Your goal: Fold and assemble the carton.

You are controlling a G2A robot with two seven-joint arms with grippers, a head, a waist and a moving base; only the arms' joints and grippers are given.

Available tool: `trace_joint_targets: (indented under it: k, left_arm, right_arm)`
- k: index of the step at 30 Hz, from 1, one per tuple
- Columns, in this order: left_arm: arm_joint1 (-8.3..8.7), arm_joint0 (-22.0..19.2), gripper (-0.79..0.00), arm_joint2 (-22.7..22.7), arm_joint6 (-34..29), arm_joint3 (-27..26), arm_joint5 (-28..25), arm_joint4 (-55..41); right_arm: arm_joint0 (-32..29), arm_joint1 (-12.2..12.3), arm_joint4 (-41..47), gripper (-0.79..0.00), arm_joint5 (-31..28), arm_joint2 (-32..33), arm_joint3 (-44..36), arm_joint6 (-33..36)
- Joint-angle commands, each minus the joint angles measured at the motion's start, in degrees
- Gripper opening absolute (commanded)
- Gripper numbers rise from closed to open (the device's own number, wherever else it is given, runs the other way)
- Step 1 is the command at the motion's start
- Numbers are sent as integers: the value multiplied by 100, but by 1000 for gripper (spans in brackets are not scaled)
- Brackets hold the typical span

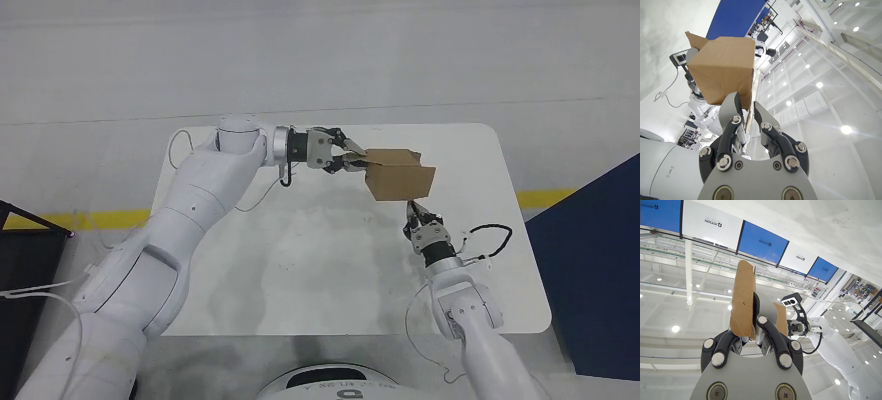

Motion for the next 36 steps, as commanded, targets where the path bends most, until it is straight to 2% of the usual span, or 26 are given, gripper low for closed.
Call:
trace_joint_targets:
  k: [1,9,17,18,19,23,24,25,31,36]
  left_arm:
    - [-55,-36,-440,65,2,63,-35,43]
    - [-237,-136,-443,230,-92,300,-178,149]
    - [-333,-217,-428,245,-216,531,-261,223]
    - [-339,-224,-413,245,-248,553,-250,237]
    - [-342,-235,-317,248,-279,571,-243,265]
    - [-341,-271,-129,277,-506,613,-169,422]
    - [-337,-275,-120,286,-574,619,-145,468]
    - [-331,-283,-77,290,-623,629,-126,513]
    - [-298,-287,0,313,-707,631,-129,633]
    - [-274,-265,0,421,-698,530,-119,702]
  right_arm:
    - [-6,-4,-24,-785,7,-7,-16,5]
    - [-85,-15,-55,-785,70,-4,-106,101]
    - [-122,-29,28,-785,108,51,-92,141]
    - [-128,-30,25,-785,109,56,-94,151]
    - [-134,-31,13,-785,105,60,-100,159]
    - [-157,-37,-12,-785,112,64,-113,172]
    - [-164,-39,-14,-785,114,67,-115,175]
    - [-172,-40,-16,-785,116,70,-119,179]
    - [-216,-47,-35,-785,120,100,-139,213]
    - [-252,-53,-67,-785,127,110,-182,236]
